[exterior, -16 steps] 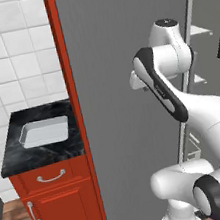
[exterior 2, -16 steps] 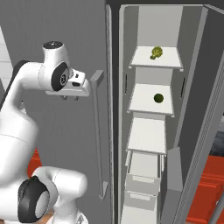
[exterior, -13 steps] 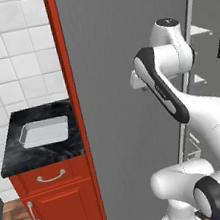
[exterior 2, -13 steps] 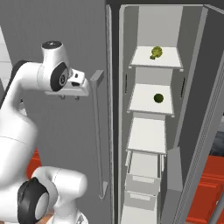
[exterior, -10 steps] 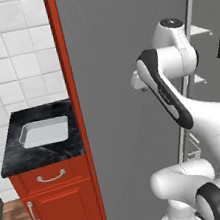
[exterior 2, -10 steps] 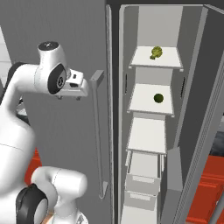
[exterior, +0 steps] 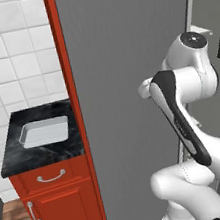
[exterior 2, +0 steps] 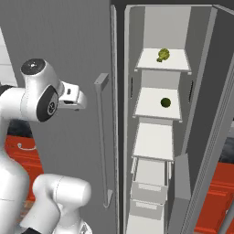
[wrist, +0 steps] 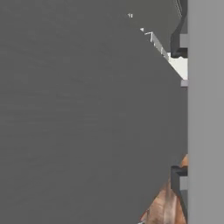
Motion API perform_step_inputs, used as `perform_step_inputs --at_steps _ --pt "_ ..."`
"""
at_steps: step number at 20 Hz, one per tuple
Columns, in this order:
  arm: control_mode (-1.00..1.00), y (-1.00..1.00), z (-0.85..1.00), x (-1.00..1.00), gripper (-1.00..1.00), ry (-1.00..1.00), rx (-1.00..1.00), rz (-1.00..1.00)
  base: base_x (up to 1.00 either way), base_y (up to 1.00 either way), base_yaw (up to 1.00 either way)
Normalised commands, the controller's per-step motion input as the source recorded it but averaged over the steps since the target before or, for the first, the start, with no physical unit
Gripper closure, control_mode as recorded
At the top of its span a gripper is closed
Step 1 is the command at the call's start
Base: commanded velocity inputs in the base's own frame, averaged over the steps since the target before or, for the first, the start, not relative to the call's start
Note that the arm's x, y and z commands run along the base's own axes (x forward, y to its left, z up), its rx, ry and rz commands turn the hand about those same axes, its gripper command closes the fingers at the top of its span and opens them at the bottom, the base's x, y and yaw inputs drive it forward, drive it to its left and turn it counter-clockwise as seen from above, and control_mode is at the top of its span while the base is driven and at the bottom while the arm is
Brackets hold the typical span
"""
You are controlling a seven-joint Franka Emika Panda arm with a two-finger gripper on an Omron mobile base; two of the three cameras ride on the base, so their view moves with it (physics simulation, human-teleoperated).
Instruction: Take the lime and broccoli out of the freezer and place them in the tupperware container on the counter. Then put the tupperware containing the vegetables back in the freezer.
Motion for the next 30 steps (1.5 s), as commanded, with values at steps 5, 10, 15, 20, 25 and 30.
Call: perform_step_inputs --at_steps 5,10,15,20,25,30 --pt "-1.0 -0.09 0.0 -0.4 -1.0 -0.09 0.0 -0.03 0.0 0.0 0.0" --pt "-1.0 -0.1 0.0 -0.26 -1.0 -0.07 0.01 -0.03 0.0 0.0 0.0" --pt "1.0 -0.02 0.0 0.0 -1.0 -0.01 0.01 0.0 0.05 -0.35 0.0" --pt "1.0 0.0 0.0 0.0 -1.0 0.0 0.0 0.0 0.45 -0.71 0.0" --pt "1.0 0.0 0.0 0.0 -1.0 0.0 0.0 0.0 0.51 -0.53 0.0" --pt "1.0 0.0 0.0 0.0 -1.0 0.0 0.0 0.0 0.35 -0.6 0.0"
